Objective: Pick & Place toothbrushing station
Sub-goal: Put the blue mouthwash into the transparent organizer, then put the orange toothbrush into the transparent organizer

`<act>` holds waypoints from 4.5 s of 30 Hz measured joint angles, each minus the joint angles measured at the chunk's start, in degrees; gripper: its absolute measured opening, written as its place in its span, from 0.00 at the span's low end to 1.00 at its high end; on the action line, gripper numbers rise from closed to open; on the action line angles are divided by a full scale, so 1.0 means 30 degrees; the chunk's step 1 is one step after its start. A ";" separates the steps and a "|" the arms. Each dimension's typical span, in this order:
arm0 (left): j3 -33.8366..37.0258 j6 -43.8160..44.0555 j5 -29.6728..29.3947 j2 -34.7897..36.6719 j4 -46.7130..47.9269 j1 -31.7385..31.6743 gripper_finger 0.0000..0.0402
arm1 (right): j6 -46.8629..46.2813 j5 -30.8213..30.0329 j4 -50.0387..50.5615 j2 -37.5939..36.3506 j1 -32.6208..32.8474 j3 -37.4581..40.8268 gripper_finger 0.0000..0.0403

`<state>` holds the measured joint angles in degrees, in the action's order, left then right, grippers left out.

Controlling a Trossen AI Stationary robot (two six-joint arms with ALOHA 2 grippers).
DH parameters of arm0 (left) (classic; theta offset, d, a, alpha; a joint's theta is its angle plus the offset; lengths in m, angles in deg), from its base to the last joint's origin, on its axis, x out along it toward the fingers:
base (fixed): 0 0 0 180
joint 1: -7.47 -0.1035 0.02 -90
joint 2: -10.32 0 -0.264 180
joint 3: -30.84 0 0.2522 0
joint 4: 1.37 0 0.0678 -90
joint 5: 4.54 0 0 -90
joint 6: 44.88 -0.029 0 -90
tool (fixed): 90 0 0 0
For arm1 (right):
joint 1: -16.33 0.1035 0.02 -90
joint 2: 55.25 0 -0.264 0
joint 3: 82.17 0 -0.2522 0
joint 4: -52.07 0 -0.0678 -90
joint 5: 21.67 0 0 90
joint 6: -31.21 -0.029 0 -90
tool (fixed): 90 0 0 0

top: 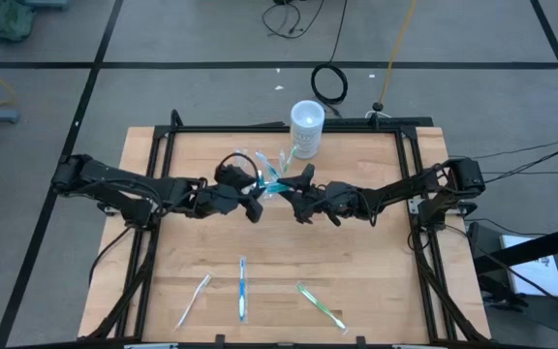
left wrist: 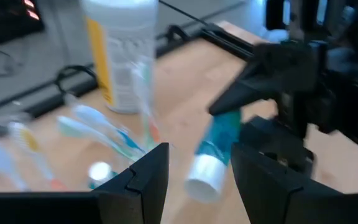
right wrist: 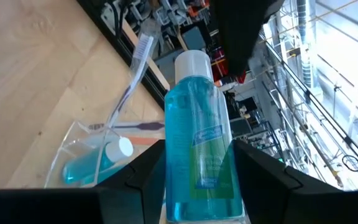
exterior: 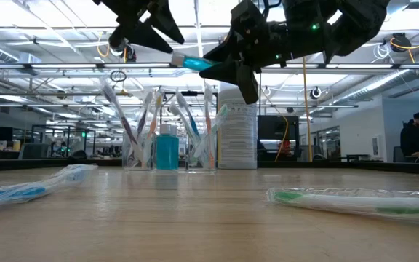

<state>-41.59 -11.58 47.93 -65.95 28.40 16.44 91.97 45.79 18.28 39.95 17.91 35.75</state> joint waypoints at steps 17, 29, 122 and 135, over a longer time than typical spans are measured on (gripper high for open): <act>0.0004 -0.0648 0.1162 -0.0162 0.0055 -0.0255 0.45 | -0.1145 0.0027 -0.1142 -0.0007 0.0007 -0.0007 0.40; 0.0004 -0.2436 0.1801 -0.0162 -0.0587 -0.0268 0.45 | -0.1478 0.0084 -0.1606 -0.0007 0.0015 -0.0007 0.40; -0.6946 -0.6727 1.1827 -0.7841 1.0153 -0.8488 0.34 | -0.9034 -0.4449 1.1097 -0.7198 0.5253 -0.0007 0.55; -0.6946 -0.7409 1.2250 -0.6954 0.9845 -0.8488 0.41 | -0.9034 -0.4423 1.1104 -0.7198 0.5253 0.0000 0.55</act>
<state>-62.43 -33.81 84.68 -86.81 57.93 -9.02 64.86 32.52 51.59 18.36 33.67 35.75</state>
